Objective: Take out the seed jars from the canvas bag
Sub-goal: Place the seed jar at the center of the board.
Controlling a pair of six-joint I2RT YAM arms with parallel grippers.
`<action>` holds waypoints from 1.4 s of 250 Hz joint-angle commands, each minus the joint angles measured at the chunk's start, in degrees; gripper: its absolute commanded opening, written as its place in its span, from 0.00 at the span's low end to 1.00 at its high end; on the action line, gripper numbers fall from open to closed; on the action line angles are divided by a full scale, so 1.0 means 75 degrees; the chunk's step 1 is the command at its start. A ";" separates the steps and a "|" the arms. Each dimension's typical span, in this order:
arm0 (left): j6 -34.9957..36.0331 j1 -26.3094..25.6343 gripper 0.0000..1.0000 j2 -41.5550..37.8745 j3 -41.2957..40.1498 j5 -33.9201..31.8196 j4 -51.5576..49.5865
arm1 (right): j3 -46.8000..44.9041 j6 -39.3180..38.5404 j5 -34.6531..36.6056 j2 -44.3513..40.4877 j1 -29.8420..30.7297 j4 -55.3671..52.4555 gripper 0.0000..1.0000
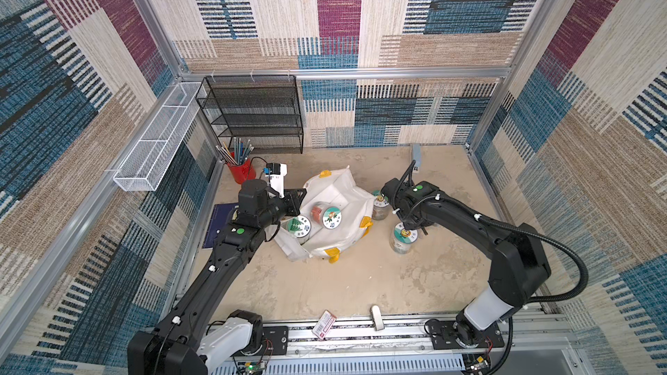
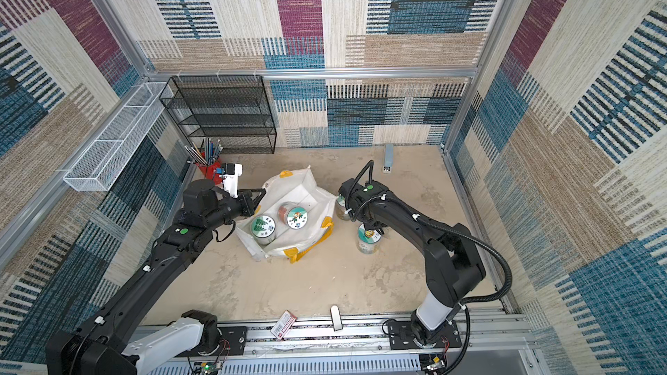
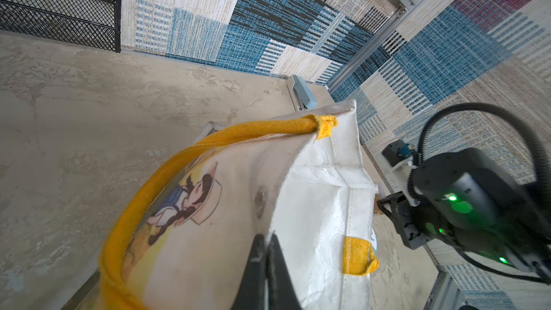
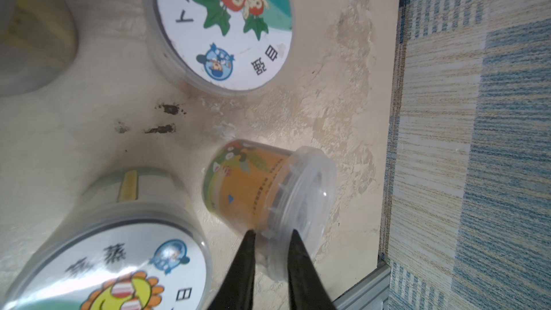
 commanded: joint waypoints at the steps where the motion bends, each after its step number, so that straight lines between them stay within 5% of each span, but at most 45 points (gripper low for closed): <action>1: -0.0196 0.0045 0.00 0.0034 -0.0048 0.0309 0.0570 | -0.0121 0.0054 0.0279 0.0348 -0.0066 0.0225 0.22; 78: -0.0342 0.0117 0.00 0.0147 -0.0085 0.0482 0.0779 | -0.0687 -0.0041 0.0033 0.0649 -0.0231 0.0791 0.24; 173: -0.0396 0.0172 0.00 0.0244 -0.0070 0.0593 0.0863 | -0.0469 -0.0014 -0.0096 0.0424 -0.0228 0.0885 0.49; 214: -0.0368 0.0169 0.00 0.0265 -0.0049 0.0626 0.0860 | 0.0073 -0.0064 -0.0134 -0.0127 -0.0234 0.0644 0.51; 265: -0.0343 0.0166 0.00 0.0315 0.0050 0.0795 0.0857 | 0.0891 -0.0499 -0.1537 -0.1458 -0.0228 0.1345 0.50; 313: -0.0287 0.0173 0.00 0.0373 0.0121 0.0954 0.0886 | 0.0336 -0.1415 -0.4917 -0.3537 0.0074 0.4148 0.49; 350: -0.0275 0.0164 0.00 0.0430 0.0218 0.0966 0.0777 | 0.0045 -0.1944 -0.5015 -0.3875 0.1510 0.5201 0.53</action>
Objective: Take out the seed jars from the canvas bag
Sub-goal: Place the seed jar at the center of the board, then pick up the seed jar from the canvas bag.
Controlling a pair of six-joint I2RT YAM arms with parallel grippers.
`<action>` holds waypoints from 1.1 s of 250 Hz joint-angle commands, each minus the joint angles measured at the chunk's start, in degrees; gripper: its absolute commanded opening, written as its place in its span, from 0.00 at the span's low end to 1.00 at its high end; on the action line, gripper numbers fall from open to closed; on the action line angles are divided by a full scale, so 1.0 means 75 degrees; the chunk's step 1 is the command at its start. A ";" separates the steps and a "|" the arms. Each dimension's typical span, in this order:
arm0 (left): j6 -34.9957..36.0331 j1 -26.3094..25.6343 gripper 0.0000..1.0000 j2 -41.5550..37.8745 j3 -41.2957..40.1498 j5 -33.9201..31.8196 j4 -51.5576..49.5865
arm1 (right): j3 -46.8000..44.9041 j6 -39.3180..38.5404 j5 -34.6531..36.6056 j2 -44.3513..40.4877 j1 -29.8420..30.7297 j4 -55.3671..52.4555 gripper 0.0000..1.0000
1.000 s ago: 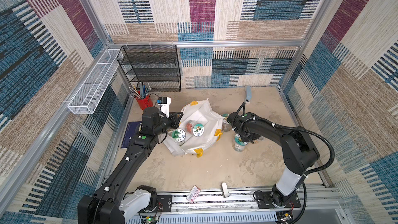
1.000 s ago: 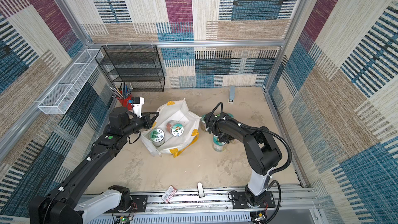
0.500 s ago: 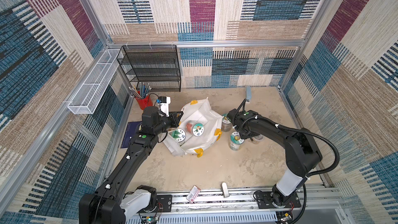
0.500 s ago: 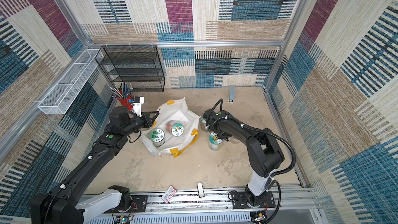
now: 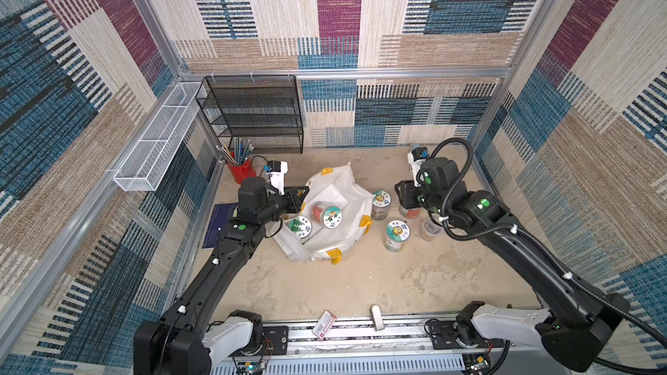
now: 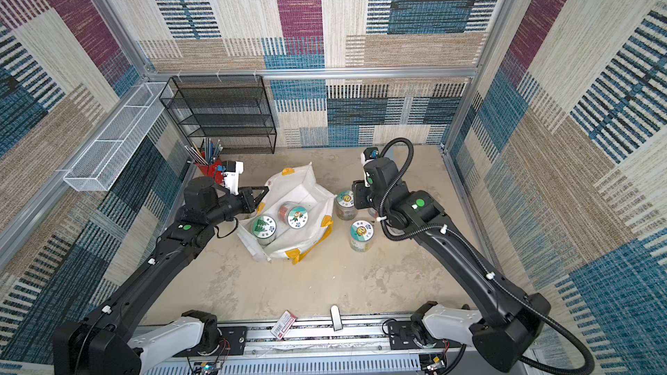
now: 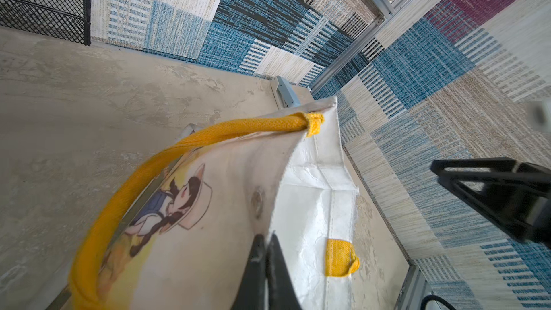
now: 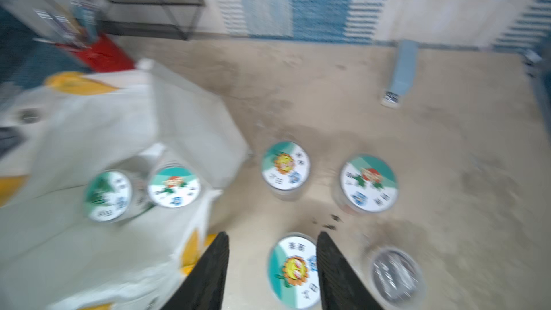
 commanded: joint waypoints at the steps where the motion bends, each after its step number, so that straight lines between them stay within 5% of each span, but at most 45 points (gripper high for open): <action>1: 0.0056 0.0004 0.00 0.0037 0.0164 0.0205 0.0278 | -0.0142 -0.0659 -0.1027 -0.0066 0.0887 0.1541 0.53; 63: 0.0135 0.0004 0.00 0.0062 0.0176 0.0182 0.0124 | -0.1023 -0.0518 -0.1900 0.0523 0.1705 0.3180 0.62; 157: 0.0120 -0.0012 0.00 0.0144 0.0138 0.0317 0.0167 | -0.1049 -0.0049 -0.1084 0.2591 0.1842 0.3851 0.92; 218: 0.0136 -0.0031 0.00 0.0114 0.0129 0.0358 0.0212 | -0.0207 0.0188 -0.0560 0.3862 0.1805 0.3347 0.93; 275: 0.0170 -0.0042 0.00 0.0117 0.0163 0.0439 0.0213 | -0.0690 0.0684 -0.0402 0.4051 0.1694 0.3831 1.00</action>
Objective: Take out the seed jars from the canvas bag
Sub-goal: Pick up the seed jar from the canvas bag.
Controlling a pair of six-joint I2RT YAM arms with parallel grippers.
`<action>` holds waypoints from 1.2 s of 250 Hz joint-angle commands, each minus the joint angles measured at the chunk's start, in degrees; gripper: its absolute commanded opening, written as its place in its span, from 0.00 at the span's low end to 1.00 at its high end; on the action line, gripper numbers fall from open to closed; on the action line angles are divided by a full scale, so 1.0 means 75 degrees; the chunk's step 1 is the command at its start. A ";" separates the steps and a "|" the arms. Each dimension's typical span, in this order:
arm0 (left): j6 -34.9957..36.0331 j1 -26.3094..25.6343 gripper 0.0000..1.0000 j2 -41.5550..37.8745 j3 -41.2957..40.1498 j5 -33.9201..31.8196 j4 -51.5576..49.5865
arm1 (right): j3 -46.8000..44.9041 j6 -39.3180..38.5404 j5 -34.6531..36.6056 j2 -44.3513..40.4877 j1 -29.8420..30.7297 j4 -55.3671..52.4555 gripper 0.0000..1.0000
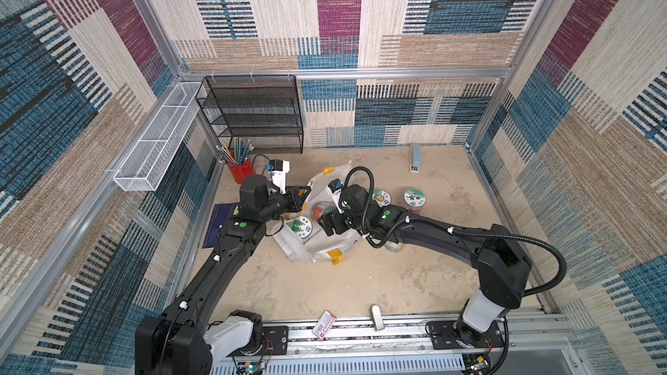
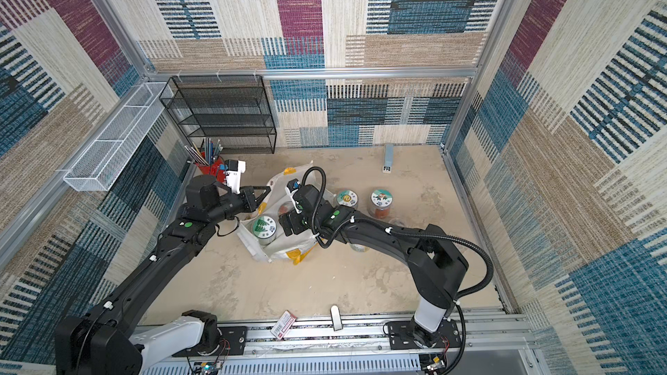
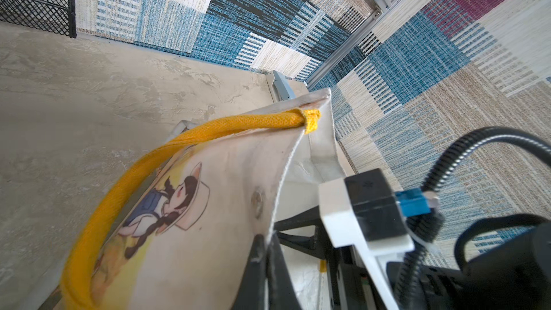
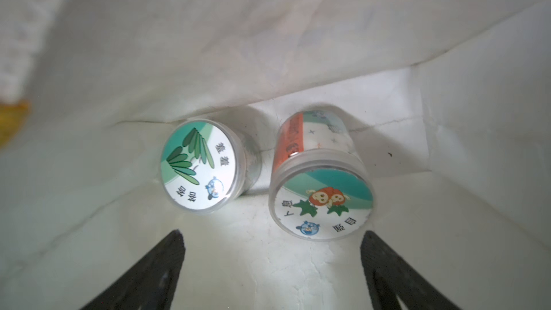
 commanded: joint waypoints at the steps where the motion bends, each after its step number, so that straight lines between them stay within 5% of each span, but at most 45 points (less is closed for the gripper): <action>1: 0.0111 -0.0013 0.00 -0.0018 0.0074 0.0235 0.0313 | -0.0189 0.0399 0.0281 0.0038 -0.0049 0.0396 1.00; 153: 0.0009 -0.0024 0.00 -0.0040 0.0024 0.0498 0.0515 | -0.0076 0.1044 -0.0294 0.1001 -0.0380 0.1319 0.99; 300: -0.0043 -0.0033 0.00 -0.0020 -0.0033 0.0505 0.0629 | 0.1335 0.1300 0.0140 0.2168 -0.0380 0.0507 0.99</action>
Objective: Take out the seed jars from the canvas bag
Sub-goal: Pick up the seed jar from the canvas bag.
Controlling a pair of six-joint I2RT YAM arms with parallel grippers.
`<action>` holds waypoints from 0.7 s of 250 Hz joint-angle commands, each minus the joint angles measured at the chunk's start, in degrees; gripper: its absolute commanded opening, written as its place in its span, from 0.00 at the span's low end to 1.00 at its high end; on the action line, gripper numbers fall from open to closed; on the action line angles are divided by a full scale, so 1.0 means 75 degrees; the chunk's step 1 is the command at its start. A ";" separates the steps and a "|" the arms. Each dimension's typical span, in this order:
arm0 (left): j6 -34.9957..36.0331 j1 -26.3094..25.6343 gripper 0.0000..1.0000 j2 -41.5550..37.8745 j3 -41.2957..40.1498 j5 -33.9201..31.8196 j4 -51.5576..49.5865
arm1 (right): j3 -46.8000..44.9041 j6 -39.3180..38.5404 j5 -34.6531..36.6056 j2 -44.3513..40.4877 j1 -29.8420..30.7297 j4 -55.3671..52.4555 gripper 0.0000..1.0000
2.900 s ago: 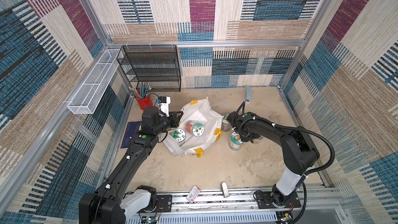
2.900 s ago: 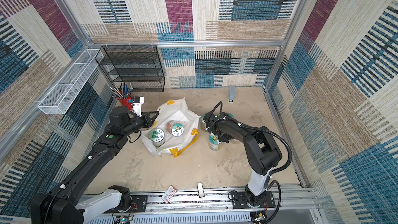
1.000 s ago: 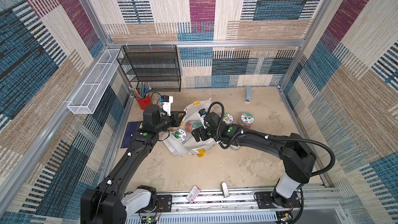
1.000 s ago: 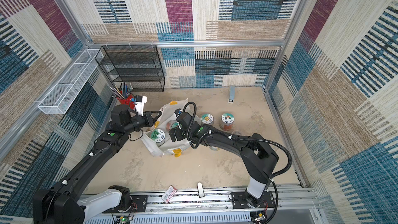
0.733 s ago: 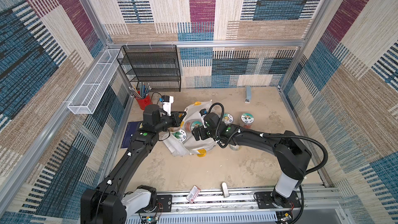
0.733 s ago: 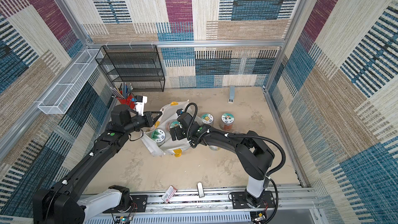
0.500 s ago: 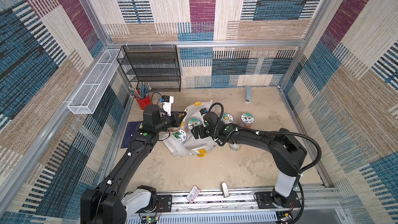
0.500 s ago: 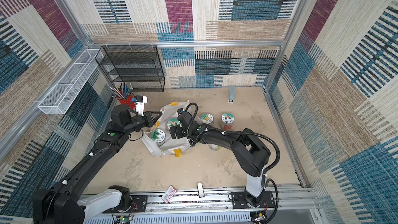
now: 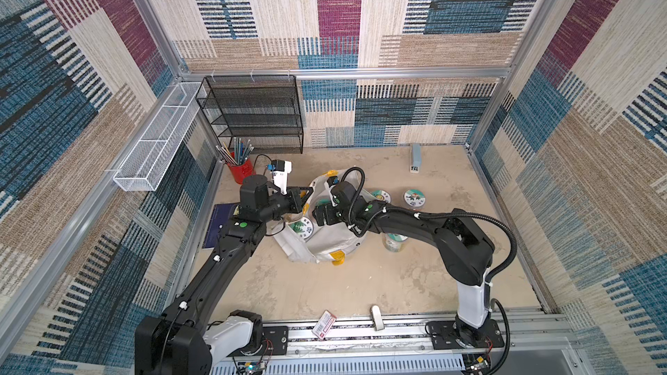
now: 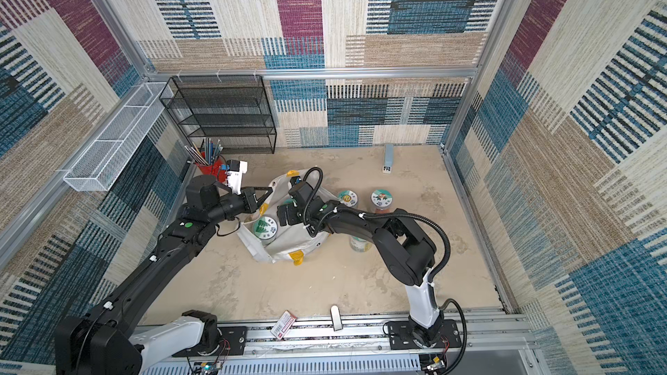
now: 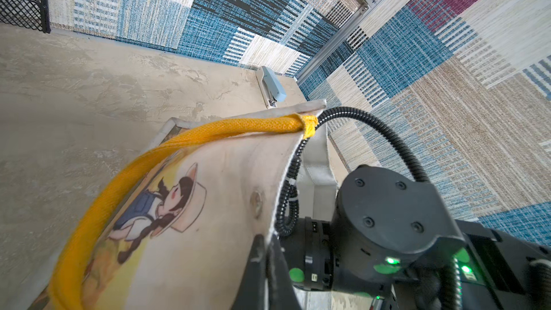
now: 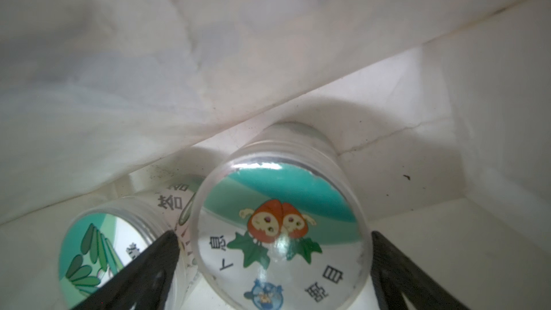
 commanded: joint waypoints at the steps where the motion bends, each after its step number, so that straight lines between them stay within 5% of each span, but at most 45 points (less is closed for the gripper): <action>1: -0.0019 -0.0006 0.00 -0.0007 -0.0029 0.0161 0.0577 | 0.0203 0.0197 0.0254 0.0141 0.0013 -0.0158 0.99; 83: -0.0035 -0.0012 0.00 -0.0005 -0.0044 0.0161 0.0587 | 0.0628 0.0358 0.0605 0.0517 0.0019 -0.0463 1.00; 130: -0.0030 -0.0014 0.00 -0.0029 -0.0044 0.0162 0.0572 | 0.0606 0.0348 0.0752 0.0306 0.0026 -0.0481 0.83; 175: -0.0056 -0.0014 0.00 -0.0005 -0.0046 0.0109 0.0563 | 0.0599 0.0220 0.0723 -0.0087 0.0023 -0.0638 0.80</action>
